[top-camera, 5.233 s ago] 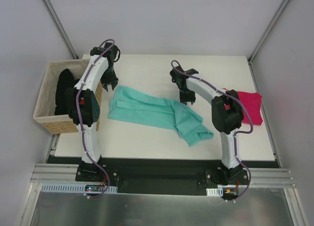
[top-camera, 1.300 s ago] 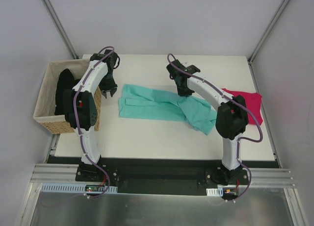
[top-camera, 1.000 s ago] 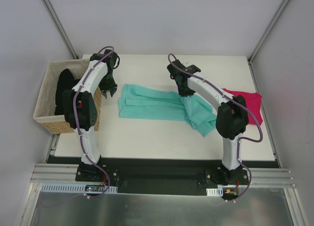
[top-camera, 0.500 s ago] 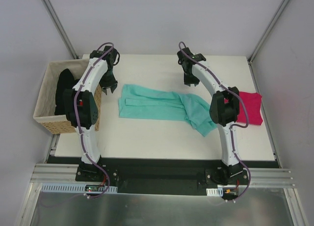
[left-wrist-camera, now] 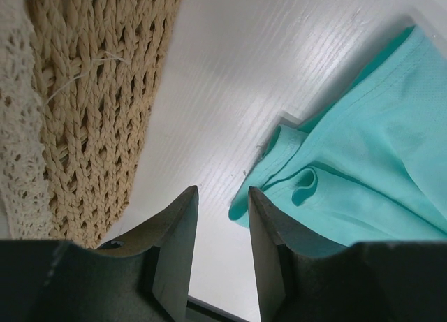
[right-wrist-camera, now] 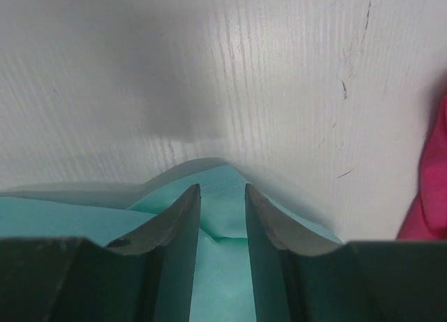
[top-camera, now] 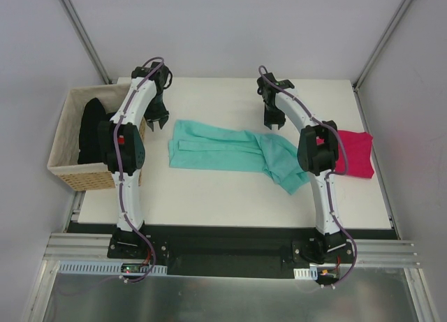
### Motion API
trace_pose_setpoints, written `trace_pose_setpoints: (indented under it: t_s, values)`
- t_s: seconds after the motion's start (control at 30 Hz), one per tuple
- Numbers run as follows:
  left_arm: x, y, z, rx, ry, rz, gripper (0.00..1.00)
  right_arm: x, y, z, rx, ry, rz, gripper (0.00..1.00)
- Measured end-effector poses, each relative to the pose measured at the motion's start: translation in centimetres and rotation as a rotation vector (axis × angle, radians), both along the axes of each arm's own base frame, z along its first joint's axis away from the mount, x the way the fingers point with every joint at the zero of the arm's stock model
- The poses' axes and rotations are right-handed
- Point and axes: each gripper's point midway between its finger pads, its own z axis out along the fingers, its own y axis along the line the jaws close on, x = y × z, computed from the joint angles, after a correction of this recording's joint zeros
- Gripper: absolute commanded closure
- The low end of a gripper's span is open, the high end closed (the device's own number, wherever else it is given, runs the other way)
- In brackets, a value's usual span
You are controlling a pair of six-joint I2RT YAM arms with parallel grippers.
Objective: Fold and stack the t-shirts
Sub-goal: Fold the other side of the tshirt into a rectangle
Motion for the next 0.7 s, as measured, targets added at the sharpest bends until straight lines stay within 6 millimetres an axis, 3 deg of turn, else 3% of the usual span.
trace_pose_setpoints:
  t_s: [0.57,0.67,0.7]
  values:
    - [-0.1,0.0,-0.2,0.002,0.01,-0.002,0.66,-1.6,1.1,-2.1,0.065,0.073,0.013,0.66]
    - [-0.1,0.0,-0.2,0.002,0.01,-0.002,0.65,-1.5,1.3,-2.1,0.076,0.071,0.012,0.73]
    - [-0.1,0.0,-0.2,0.002,0.01,-0.002,0.66,-1.5,1.4,-2.2,0.081,0.071,0.012,0.81]
